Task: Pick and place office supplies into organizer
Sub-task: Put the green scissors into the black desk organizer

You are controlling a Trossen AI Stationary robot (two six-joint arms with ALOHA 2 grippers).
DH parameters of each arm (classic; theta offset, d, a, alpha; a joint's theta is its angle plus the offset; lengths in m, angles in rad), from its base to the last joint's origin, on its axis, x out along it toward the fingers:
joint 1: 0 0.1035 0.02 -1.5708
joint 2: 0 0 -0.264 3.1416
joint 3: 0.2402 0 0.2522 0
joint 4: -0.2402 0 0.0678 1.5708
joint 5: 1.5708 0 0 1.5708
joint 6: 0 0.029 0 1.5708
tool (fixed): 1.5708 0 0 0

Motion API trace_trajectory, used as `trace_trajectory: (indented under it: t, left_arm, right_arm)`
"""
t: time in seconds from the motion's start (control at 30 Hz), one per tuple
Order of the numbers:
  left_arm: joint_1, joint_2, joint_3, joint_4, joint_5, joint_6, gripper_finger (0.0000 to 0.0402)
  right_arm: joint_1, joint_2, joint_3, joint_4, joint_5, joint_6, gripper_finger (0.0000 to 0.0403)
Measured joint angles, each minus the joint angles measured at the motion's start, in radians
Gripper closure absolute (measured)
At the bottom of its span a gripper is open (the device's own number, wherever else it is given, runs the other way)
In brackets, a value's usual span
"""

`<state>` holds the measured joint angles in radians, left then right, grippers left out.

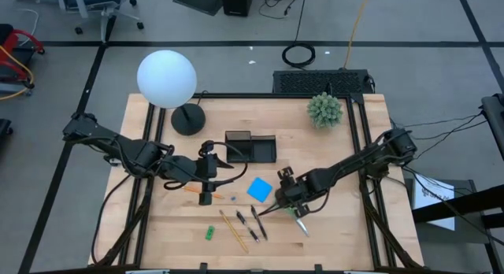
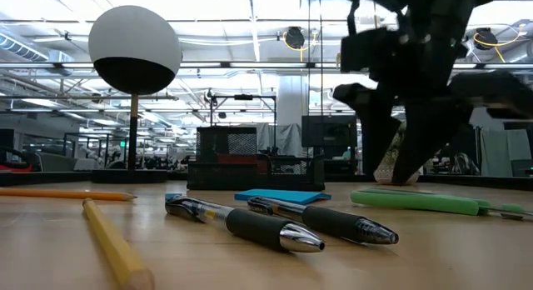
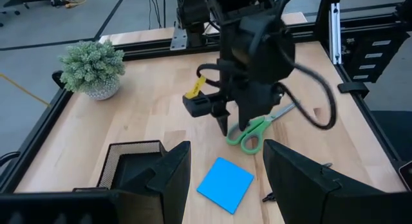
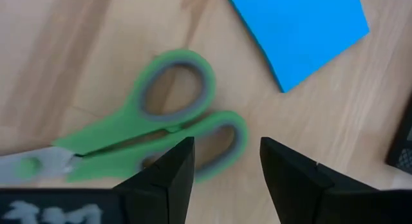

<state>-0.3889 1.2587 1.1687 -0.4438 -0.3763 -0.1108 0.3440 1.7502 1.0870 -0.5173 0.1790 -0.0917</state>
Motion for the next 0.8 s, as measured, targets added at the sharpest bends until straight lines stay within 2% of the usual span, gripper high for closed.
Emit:
trace_trajectory:
  t: [0.8]
  left_arm:
    - [0.000,0.000,0.000,0.000,0.000,0.001,0.0206]
  right_arm:
    - [-0.031,0.009,0.000,0.022,0.004,-0.023,0.0234]
